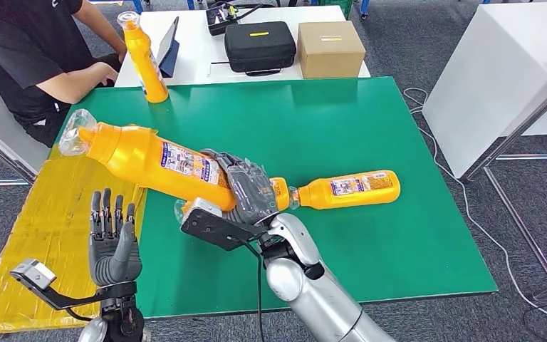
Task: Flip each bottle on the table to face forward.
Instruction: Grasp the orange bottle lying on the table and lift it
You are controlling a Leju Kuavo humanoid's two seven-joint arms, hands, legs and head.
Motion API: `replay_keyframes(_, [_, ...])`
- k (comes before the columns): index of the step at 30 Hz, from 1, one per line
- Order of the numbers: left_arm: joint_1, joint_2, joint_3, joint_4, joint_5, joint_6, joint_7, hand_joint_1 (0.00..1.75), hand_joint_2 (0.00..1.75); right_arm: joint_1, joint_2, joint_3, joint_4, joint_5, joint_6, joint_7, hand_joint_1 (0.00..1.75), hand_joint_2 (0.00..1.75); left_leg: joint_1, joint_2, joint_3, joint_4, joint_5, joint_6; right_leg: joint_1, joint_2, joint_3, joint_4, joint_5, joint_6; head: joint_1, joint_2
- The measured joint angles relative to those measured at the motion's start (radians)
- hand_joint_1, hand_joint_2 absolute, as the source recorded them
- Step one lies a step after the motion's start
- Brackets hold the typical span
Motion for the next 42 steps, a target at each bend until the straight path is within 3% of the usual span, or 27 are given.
replay_keyframes(8, [-0.001,0.000,-0.061,-0.025,-0.001,-0.010,0.003,0.00,1.75,-0.028,0.019,0.020,0.040,-0.040,0.029,0.001,1.75,1.75,0.000,0.000,0.000,0.000,0.000,0.000,0.000,0.000,0.000,0.000,0.000,0.000,0.000,0.000])
replay_keyframes(16, [-0.041,0.004,-0.129,-0.039,0.037,-0.014,-0.017,0.00,1.75,-0.049,0.083,0.086,0.167,-0.031,0.025,0.008,1.75,1.75,0.000,0.000,0.000,0.000,0.000,0.000,0.000,0.000,-0.001,0.000,0.000,0.000,0.000,0.000])
replay_keyframes(24, [-0.047,0.016,-0.139,-0.040,0.047,-0.008,-0.021,0.00,1.75,-0.055,0.114,0.129,0.253,-0.034,0.030,0.010,1.75,1.75,0.000,0.000,-0.001,0.000,0.000,0.000,0.000,0.000,-0.001,0.000,0.000,0.000,0.000,0.000])
replay_keyframes(35, [0.098,0.019,-0.093,-0.133,0.017,0.014,0.016,0.00,1.75,-0.013,0.132,0.246,0.312,0.086,0.077,0.087,1.75,1.75,0.000,0.002,-0.003,0.000,0.000,-0.001,0.000,0.001,-0.005,0.000,-0.001,-0.001,0.000,0.000])
replay_keyframes(42, [0.123,0.014,-0.061,-0.158,0.003,0.027,0.015,0.00,1.75,-0.010,0.126,0.285,0.312,0.105,0.094,0.099,1.75,1.75,0.000,0.001,-0.002,0.000,0.000,0.000,0.000,0.001,-0.004,0.000,-0.001,-0.001,0.000,0.000])
